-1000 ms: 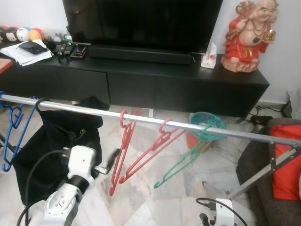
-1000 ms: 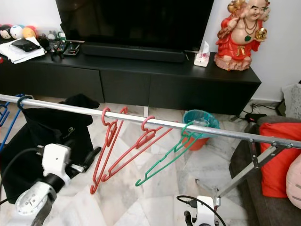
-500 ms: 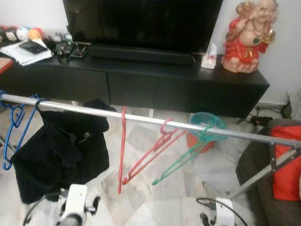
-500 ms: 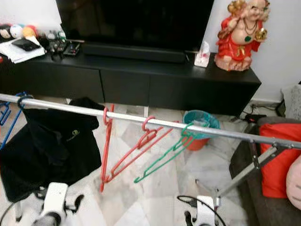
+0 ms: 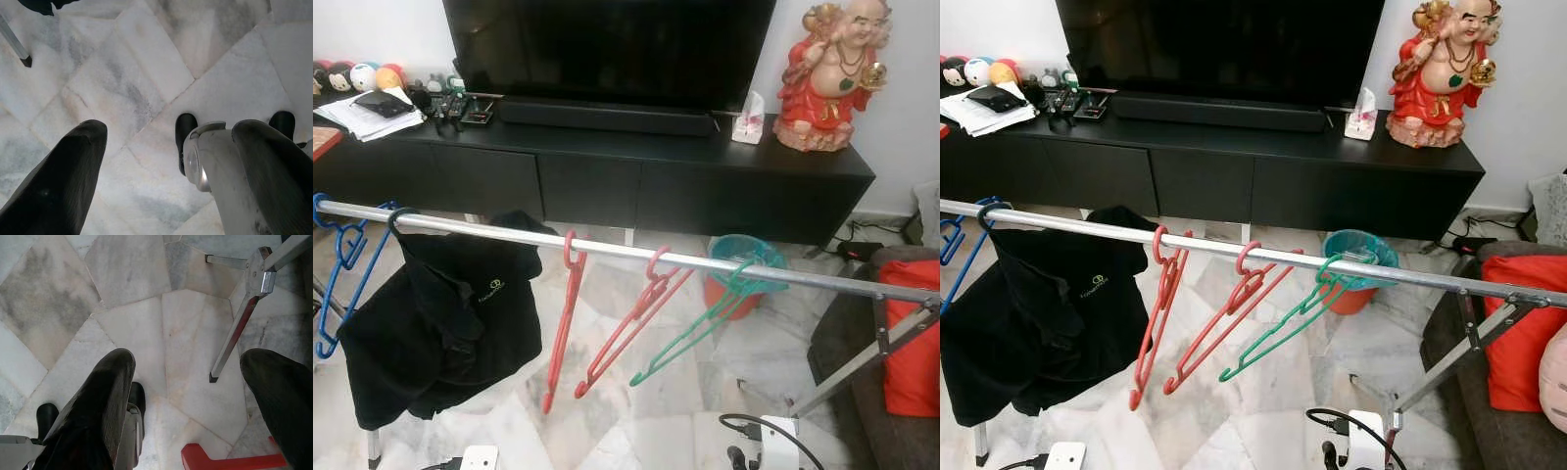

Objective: Hang hanger

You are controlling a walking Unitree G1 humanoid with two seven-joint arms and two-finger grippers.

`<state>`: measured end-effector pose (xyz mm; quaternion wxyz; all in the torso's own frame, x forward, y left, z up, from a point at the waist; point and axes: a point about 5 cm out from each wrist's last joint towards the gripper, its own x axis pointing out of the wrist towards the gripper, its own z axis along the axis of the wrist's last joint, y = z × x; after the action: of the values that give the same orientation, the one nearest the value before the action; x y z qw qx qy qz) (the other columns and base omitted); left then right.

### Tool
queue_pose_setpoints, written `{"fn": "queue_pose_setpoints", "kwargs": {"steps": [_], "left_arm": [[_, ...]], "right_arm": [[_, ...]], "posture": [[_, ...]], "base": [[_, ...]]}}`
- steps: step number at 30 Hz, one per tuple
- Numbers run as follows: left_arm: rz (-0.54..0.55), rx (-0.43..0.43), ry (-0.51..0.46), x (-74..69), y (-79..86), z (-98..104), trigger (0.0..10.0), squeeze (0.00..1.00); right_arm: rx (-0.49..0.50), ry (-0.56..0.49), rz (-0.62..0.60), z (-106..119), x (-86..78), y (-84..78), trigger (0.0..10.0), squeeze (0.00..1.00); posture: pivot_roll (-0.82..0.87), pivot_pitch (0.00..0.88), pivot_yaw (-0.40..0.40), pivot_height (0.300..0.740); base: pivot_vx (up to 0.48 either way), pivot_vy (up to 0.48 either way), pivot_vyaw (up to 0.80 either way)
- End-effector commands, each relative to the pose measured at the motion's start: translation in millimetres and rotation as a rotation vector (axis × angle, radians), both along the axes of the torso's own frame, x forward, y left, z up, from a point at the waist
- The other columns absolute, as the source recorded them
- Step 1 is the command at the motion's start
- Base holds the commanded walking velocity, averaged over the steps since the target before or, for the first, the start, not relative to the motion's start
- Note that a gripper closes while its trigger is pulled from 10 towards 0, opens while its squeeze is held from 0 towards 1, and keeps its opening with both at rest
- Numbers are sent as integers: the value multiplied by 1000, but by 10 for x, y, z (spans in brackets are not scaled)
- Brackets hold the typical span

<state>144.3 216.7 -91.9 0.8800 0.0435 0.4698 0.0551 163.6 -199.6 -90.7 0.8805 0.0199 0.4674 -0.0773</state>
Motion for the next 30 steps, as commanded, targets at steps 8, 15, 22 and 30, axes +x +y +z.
{"fn": "queue_pose_setpoints", "kwargs": {"steps": [8,15,22,30], "left_arm": [[26,-8,11,-62,-22,-36,10000,0],[32,8,36,-110,-20,-60,10000,0],[34,-5,15,-75,-51,-52,10000,0],[26,-12,25,-44,-82,-52,10000,0]], "right_arm": [[-5,0,-11,-4,-24,-33,10000,0],[-9,7,-5,-9,-36,-39,10000,0],[-8,7,-3,-7,-33,-40,10000,0],[-3,0,-1,2,-8,-31,10000,0]], "posture": [[3,0,-45,740],[4,0,-47,740],[4,0,-49,740],[7,0,-52,740]], "base": [[-91,0,0],[0,0,0],[0,0,0],[0,0,0]]}}
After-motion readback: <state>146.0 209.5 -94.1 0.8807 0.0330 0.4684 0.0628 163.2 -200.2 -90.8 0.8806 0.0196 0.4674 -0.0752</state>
